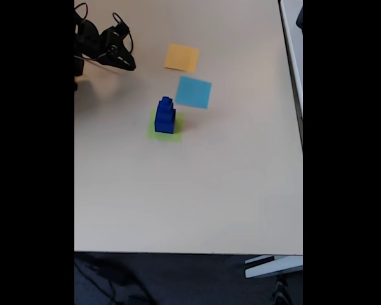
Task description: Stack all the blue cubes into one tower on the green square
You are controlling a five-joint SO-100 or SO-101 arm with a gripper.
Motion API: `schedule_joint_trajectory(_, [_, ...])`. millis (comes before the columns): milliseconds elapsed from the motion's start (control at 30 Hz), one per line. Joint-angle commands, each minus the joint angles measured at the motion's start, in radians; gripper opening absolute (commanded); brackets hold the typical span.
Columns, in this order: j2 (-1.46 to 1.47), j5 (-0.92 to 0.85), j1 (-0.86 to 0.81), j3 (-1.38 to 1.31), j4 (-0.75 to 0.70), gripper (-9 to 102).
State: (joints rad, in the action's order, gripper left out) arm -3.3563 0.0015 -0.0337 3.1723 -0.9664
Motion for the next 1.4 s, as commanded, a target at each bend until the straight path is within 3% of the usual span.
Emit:
schedule_joint_trajectory(0, [-0.026, 0.081, -0.038, 0.008, 0.012, 0])
schedule_joint_trajectory(367, [-0.025, 0.153, -0.160, -0.061, 0.146, 0])
schedule_joint_trajectory(800, [-0.031, -0.103, -0.457, -0.244, 0.156, 0])
schedule_joint_trajectory(1000, [-0.106, -0.078, -0.617, -0.245, 0.160, 0])
schedule_joint_trajectory(1167, [-0.232, -0.025, -0.635, -0.164, 0.150, 0])
schedule_joint_trajectory(1367, [0.032, -0.011, -0.623, -0.342, 0.098, 0])
